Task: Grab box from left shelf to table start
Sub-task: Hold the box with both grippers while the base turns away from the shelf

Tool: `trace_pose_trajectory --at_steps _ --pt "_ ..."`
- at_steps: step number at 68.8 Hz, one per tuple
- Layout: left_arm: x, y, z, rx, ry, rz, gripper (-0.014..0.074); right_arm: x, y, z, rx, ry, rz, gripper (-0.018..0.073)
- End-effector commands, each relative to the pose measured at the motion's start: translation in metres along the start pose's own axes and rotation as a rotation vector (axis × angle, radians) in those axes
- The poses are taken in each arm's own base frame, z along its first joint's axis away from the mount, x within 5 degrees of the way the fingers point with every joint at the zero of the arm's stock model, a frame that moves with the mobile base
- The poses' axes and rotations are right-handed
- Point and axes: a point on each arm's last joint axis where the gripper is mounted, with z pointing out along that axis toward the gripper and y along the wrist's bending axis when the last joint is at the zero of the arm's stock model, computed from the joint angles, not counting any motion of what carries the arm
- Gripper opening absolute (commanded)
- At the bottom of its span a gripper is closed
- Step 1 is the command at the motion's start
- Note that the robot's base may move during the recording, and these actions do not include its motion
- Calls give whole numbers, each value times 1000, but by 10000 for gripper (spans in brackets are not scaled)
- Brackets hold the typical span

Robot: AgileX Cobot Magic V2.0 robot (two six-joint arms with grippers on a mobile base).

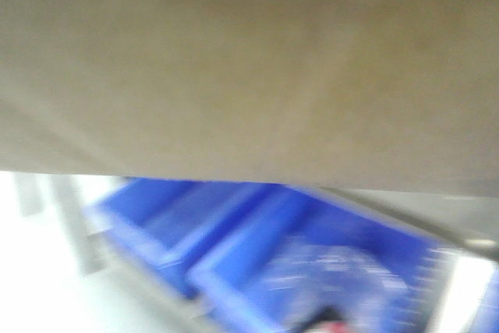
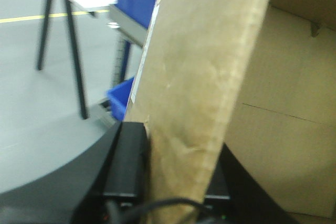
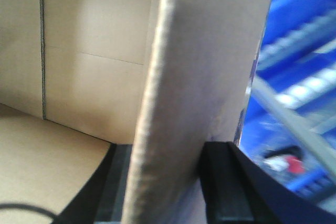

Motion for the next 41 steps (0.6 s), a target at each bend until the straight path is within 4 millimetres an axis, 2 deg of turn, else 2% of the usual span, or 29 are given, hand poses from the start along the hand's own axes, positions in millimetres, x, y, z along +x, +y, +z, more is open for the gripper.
trace_pose_trajectory --at_steps 1,41 --pt "-14 -9 -10 119 -105 71 -93 -21 -4 -3 79 -167 -79 56" --pt "-14 -9 -10 119 -105 71 -93 -21 -4 -3 79 -167 -79 56"
